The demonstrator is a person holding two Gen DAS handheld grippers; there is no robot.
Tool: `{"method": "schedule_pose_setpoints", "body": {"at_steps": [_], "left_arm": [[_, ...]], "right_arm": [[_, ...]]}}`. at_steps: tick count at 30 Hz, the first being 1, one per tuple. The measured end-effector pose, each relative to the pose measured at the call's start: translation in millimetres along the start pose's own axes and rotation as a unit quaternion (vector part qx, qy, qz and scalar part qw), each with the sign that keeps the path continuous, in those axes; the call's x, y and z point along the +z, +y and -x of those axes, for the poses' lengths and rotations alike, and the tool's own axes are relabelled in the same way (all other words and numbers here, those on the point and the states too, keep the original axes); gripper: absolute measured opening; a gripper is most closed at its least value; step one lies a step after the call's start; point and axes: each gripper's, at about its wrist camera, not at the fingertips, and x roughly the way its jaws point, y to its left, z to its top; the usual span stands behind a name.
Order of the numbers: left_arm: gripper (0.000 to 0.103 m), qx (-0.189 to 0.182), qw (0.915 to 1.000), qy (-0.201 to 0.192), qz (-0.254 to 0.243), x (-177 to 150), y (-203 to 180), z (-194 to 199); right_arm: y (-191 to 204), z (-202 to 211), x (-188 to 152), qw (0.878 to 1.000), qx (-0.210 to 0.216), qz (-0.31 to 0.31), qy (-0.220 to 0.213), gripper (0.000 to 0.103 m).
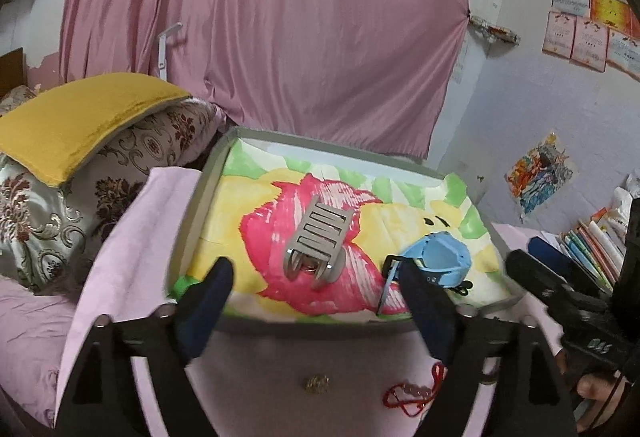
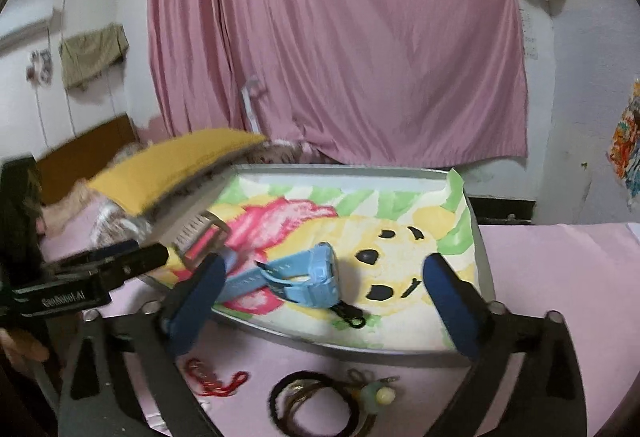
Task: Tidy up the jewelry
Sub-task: 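Lower the grey hair clip and blue watch into the tray and open both tools, then move both tools toward the remaining jewelry beside the tray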
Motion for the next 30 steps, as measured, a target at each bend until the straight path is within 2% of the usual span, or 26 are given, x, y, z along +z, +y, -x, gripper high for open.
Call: {"method": "schedule_pose_setpoints", "body": {"at_steps": [2, 3, 10, 15, 18, 23, 30], "left_arm": [[0.101, -0.001, 0.9999, -0.01, -0.003, -2, 1, 9], [0.101, 0.0, 0.9999, -0.015, -0.005, -3, 1, 12], [0.102, 0.006, 0.998, -0.055, -0.03, -14, -2, 40], [0.102, -0.006, 0.9942, -0.09, -0.058, -24, -8, 58], [0.102, -0.007, 0.993, -0.094, -0.071, -29, -11, 65], [0.102, -0.006, 0.9935, -0.074, -0.087, -34, -13, 67], [0.102, -0.012, 0.9966, -0.007, -0.081, -45, -7, 54]], "right_arm": [[3, 10, -3, 1.0, 0.002, 0.006, -0.011, 0.101], [4, 14, -5, 1.0, 0.001, 0.009, -0.016, 0.101], [13, 48, -18, 0.998, 0.008, 0.043, -0.053, 0.101], [19, 62, -27, 0.996, 0.003, 0.077, -0.047, 0.101], [19, 68, -32, 0.995, -0.003, 0.091, -0.038, 0.101], [13, 71, -39, 0.995, 0.0, 0.096, -0.001, 0.101], [4, 60, -45, 0.995, 0.012, 0.084, 0.052, 0.101]]}}
